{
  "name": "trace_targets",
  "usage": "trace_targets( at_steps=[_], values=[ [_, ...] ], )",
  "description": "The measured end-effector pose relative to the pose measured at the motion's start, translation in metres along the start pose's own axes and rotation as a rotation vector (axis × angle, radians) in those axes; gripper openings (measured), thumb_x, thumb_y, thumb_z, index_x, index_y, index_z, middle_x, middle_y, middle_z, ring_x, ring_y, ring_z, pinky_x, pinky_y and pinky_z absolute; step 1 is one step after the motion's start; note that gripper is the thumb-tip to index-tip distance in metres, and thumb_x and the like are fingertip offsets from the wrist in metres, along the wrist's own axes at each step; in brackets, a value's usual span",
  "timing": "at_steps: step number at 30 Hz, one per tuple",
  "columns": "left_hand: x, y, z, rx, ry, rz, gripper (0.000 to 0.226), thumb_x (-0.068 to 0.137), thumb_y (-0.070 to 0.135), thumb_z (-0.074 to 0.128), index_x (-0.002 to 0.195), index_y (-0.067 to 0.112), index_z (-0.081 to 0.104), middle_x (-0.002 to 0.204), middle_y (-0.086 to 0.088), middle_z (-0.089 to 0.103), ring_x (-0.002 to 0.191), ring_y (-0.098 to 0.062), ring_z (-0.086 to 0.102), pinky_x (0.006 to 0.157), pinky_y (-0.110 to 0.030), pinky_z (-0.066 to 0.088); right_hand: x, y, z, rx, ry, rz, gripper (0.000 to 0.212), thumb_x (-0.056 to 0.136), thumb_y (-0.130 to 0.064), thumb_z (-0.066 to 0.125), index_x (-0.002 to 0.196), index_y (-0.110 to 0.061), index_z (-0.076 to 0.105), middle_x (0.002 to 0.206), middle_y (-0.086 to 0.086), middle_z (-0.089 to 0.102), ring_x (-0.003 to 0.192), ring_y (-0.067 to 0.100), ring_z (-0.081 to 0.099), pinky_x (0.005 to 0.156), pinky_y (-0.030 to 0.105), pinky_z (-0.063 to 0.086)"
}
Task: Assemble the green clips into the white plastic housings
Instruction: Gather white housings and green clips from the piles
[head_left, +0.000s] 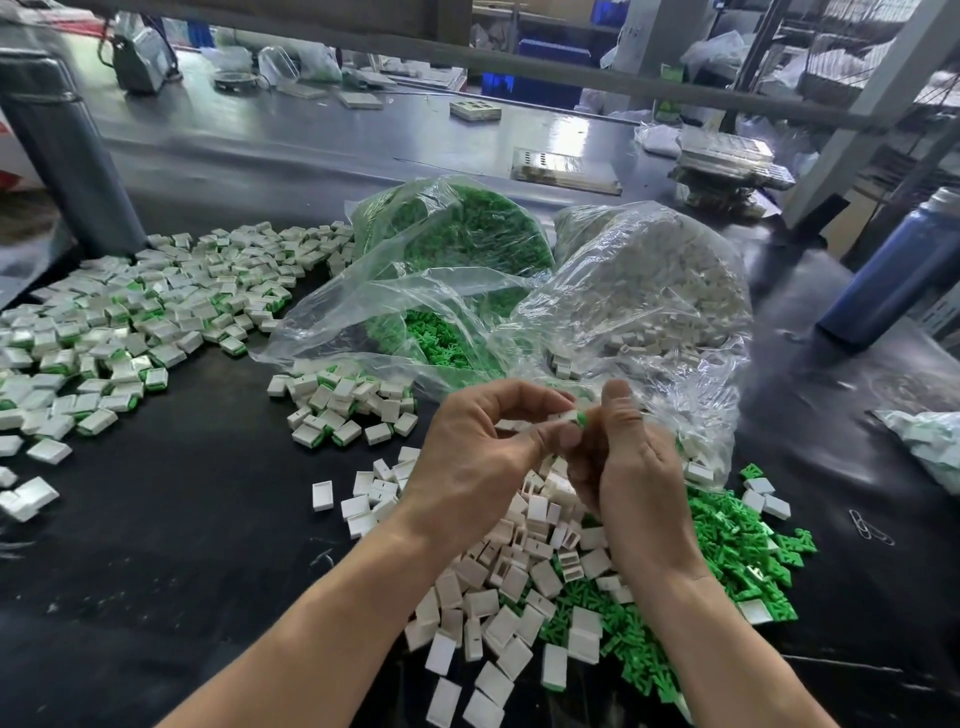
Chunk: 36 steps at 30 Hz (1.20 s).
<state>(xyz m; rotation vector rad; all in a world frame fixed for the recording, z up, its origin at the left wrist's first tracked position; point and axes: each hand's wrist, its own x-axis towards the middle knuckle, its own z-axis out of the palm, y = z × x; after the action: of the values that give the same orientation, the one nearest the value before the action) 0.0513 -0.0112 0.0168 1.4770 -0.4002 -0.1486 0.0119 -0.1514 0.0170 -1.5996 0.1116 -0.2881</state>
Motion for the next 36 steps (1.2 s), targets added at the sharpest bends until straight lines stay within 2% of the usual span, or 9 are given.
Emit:
trace_targets(
  at_steps=[4, 7, 11, 17, 20, 25, 30, 32, 36],
  values=[
    [0.003, 0.000, -0.009, 0.033, 0.057, 0.019, 0.010, 0.085, 0.012, 0.081, 0.093, 0.017, 0.076, 0.088, 0.002, 0.077, 0.081, -0.007, 0.071, 0.073, -0.018, 0.056, 0.005, -0.001, -0.016, -0.071, -0.016, -0.144, 0.030, 0.103, -0.040, 0.057, 0.092, -0.018, 0.074, 0.075, 0.001, 0.070, 0.059, 0.010, 0.056, 0.049, 0.016, 0.042],
    [0.004, -0.001, -0.011, 0.075, 0.058, 0.029, 0.011, 0.086, 0.010, 0.081, 0.095, 0.013, 0.076, 0.087, 0.002, 0.078, 0.077, -0.004, 0.071, 0.069, -0.014, 0.055, 0.005, -0.002, -0.017, -0.143, -0.070, -0.211, 0.009, 0.096, -0.029, 0.069, 0.101, -0.027, 0.076, 0.086, -0.001, 0.075, 0.069, 0.010, 0.064, 0.057, 0.016, 0.048],
    [0.004, -0.001, -0.010, 0.098, 0.053, 0.023, 0.011, 0.086, 0.009, 0.081, 0.095, 0.012, 0.076, 0.084, 0.005, 0.077, 0.075, -0.002, 0.071, 0.068, -0.013, 0.054, 0.005, 0.001, -0.015, -0.201, -0.049, -0.236, 0.013, 0.094, -0.016, 0.074, 0.097, -0.028, 0.076, 0.085, -0.008, 0.075, 0.074, 0.007, 0.068, 0.061, 0.015, 0.050],
    [0.004, -0.003, -0.009, 0.054, 0.059, 0.005, 0.011, 0.085, 0.007, 0.081, 0.094, 0.012, 0.076, 0.083, 0.004, 0.077, 0.075, -0.002, 0.071, 0.069, -0.013, 0.054, 0.008, 0.007, -0.014, -0.317, -0.016, -0.247, 0.007, 0.096, -0.019, 0.070, 0.100, -0.024, 0.073, 0.086, -0.011, 0.071, 0.074, 0.010, 0.066, 0.064, 0.024, 0.050],
    [0.004, -0.003, -0.011, 0.074, 0.077, -0.011, 0.015, 0.084, 0.010, 0.083, 0.095, 0.015, 0.075, 0.085, 0.004, 0.077, 0.076, -0.003, 0.071, 0.069, -0.015, 0.055, 0.008, 0.009, -0.014, -0.352, 0.002, -0.261, 0.007, 0.097, -0.020, 0.071, 0.100, -0.025, 0.073, 0.085, -0.014, 0.071, 0.074, 0.008, 0.067, 0.063, 0.019, 0.049],
    [0.006, -0.003, -0.037, 0.378, 0.167, -0.042, 0.013, 0.088, 0.017, 0.080, 0.094, 0.026, 0.074, 0.087, 0.015, 0.075, 0.080, 0.002, 0.072, 0.071, -0.015, 0.057, 0.013, 0.010, -0.029, -0.397, 0.010, -0.153, 0.005, 0.098, -0.032, 0.069, 0.096, -0.032, 0.073, 0.086, -0.019, 0.072, 0.075, 0.004, 0.067, 0.064, 0.019, 0.056],
    [0.010, -0.003, -0.068, 0.770, 0.387, -0.073, 0.008, 0.088, 0.026, 0.081, 0.089, 0.032, 0.075, 0.083, 0.019, 0.069, 0.072, 0.003, 0.065, 0.057, -0.008, 0.045, 0.018, 0.009, -0.047, -0.592, -0.022, -0.076, 0.011, 0.099, -0.034, 0.069, 0.088, -0.033, 0.070, 0.081, -0.023, 0.069, 0.079, -0.007, 0.064, 0.059, 0.008, 0.048],
    [0.013, -0.004, -0.076, 0.870, 0.465, -0.093, 0.005, 0.089, 0.027, 0.082, 0.088, 0.031, 0.078, 0.087, 0.017, 0.072, 0.076, 0.004, 0.062, 0.061, -0.014, 0.043, 0.020, 0.009, -0.051, -0.662, -0.011, -0.031, 0.016, 0.099, -0.039, 0.068, 0.084, -0.033, 0.070, 0.076, -0.013, 0.068, 0.075, 0.002, 0.065, 0.059, 0.014, 0.047],
    [0.017, -0.007, -0.086, 0.937, 0.560, -0.128, 0.008, 0.092, 0.026, 0.079, 0.099, 0.026, 0.077, 0.098, 0.008, 0.076, 0.085, -0.013, 0.069, 0.080, -0.033, 0.059, 0.023, 0.007, -0.056, -0.751, -0.011, 0.042, 0.024, 0.097, -0.046, 0.069, 0.080, -0.029, 0.069, 0.080, -0.007, 0.066, 0.077, 0.011, 0.063, 0.064, 0.028, 0.047]
  ],
)
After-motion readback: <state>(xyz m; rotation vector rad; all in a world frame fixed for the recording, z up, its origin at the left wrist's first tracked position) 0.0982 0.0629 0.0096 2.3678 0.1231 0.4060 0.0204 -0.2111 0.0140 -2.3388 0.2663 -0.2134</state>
